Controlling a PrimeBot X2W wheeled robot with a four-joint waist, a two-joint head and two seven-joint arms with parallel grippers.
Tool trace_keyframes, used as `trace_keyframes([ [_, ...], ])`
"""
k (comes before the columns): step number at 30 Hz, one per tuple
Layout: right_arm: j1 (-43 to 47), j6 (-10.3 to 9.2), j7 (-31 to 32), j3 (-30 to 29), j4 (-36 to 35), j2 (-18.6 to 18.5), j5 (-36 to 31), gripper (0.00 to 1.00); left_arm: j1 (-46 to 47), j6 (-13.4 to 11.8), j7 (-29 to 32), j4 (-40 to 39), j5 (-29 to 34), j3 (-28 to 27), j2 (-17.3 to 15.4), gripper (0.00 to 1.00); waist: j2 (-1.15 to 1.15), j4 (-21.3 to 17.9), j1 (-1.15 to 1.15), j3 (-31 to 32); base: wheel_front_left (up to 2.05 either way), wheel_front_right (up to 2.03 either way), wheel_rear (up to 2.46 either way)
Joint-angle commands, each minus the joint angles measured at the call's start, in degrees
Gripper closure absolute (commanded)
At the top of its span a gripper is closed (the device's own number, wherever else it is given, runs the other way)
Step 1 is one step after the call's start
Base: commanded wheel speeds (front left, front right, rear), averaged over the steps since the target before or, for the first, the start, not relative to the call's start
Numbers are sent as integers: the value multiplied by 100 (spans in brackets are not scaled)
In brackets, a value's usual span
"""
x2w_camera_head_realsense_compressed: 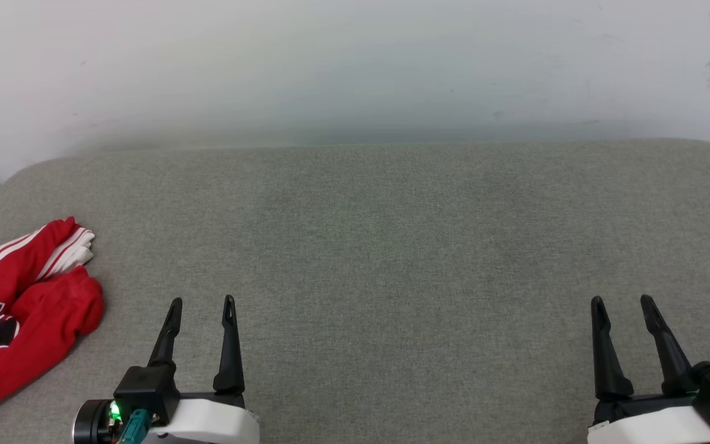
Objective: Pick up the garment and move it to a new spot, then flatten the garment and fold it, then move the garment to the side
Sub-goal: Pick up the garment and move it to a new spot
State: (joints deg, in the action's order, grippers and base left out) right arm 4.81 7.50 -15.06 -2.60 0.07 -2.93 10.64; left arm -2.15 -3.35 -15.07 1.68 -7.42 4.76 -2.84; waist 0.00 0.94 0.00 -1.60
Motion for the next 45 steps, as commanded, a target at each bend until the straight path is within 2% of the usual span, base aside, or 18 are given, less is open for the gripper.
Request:
trace_keyframes([
  [1, 68, -2, -18, 0, 11, 9, 22, 0, -51, 16, -16, 5, -11, -19, -7, 0, 0, 2, 0, 1, 0, 0, 0],
  [8, 87, -2, -17, 15, 33, 9, 50, 0, -52, 48, -16, 90, -91, -39, -7, 0, 0, 67, 0, 5, 0, 0, 0],
  [15, 111, -2, -17, 36, -15, 11, -31, 0, 44, 58, -16, 122, -117, -83, -8, 0, 0, 352, 0, -20, 0, 0, 0],
  [45, -18, -2, -17, 141, -160, 9, -342, 0, 230, -12, -16, 189, -349, -255, -6, 0, 0, 2544, 0, -324, 0, 0, 0],
])
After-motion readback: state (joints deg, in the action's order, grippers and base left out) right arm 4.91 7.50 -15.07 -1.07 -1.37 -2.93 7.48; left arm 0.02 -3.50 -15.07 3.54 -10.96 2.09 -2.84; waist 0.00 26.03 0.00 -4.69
